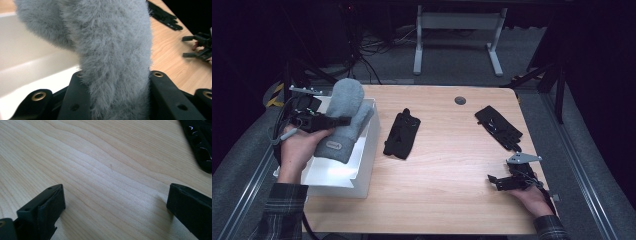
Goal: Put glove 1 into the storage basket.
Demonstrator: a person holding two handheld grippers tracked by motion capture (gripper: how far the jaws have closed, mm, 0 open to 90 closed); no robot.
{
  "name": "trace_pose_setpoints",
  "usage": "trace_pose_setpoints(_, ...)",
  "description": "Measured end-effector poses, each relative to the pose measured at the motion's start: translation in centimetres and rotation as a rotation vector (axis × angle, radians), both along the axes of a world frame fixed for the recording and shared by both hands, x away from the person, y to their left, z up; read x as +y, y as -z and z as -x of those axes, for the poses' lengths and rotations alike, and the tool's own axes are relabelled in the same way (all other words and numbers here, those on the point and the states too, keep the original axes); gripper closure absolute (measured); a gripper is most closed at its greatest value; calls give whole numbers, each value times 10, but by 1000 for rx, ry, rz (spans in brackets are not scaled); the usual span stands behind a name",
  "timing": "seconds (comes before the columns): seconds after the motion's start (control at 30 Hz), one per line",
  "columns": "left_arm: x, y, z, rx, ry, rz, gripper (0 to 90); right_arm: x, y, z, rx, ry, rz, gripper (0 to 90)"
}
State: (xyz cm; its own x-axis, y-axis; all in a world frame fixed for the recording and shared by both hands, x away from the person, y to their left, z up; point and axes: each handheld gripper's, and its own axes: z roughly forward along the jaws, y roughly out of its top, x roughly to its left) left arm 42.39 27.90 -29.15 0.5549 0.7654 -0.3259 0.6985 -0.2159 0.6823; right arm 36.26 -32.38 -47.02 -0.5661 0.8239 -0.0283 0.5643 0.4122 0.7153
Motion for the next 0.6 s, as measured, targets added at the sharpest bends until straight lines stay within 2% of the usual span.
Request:
trace_pose_setpoints(0.23, 21, 31, -1, 61, -71, 9, 687, 0, 0, 0, 0, -1, 1, 21)
trace_pose_setpoints(0.27, 21, 31, -1, 61, -71, 9, 687, 0, 0, 0, 0, -1, 1, 21)
trace_pose_setpoints(0.3, 23, 40, -2, 82, -79, 11, 687, 0, 0, 0, 0, -1, 1, 21)
trace_pose_setpoints(0.47, 22, 63, -7, 133, -90, 11, 686, 0, 0, 0, 0, -1, 1, 21)
trace_pose_setpoints(0.6, 17, 83, -16, 185, -89, -6, 685, 0, 0, 0, 0, -3, 0, 21)
